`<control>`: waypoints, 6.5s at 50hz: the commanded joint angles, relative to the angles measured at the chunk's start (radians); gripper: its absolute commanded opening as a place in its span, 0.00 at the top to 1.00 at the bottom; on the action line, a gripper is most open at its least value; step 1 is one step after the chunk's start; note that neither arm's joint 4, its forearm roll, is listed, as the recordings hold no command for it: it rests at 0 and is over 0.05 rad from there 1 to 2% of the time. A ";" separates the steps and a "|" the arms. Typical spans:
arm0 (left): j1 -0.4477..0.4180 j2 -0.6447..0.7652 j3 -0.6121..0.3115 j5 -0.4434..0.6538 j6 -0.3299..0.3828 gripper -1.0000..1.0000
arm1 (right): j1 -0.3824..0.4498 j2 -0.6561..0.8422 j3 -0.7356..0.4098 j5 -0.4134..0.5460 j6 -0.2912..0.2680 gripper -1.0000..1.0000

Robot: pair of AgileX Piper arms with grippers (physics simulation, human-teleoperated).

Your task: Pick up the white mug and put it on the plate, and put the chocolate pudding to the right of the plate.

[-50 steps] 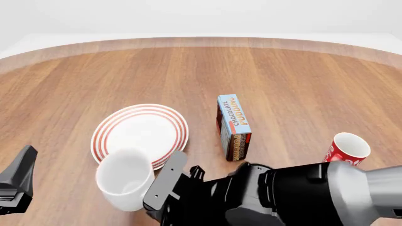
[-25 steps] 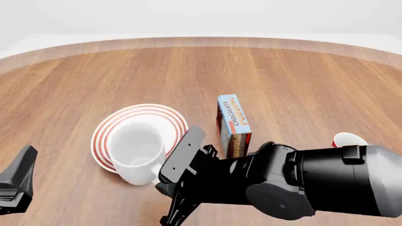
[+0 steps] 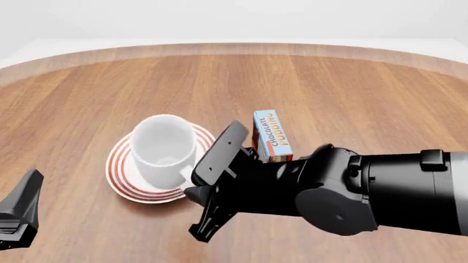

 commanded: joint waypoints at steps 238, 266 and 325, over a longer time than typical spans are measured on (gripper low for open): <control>0.000 0.000 0.000 0.000 0.000 0.00 | -0.119 0.539 -0.480 0.145 0.176 1.00; 0.000 0.000 0.000 0.000 0.000 0.00 | -0.123 0.534 -0.475 0.149 0.177 0.00; 0.000 0.000 0.000 0.000 0.000 0.00 | -0.123 0.353 -0.340 0.135 0.130 0.00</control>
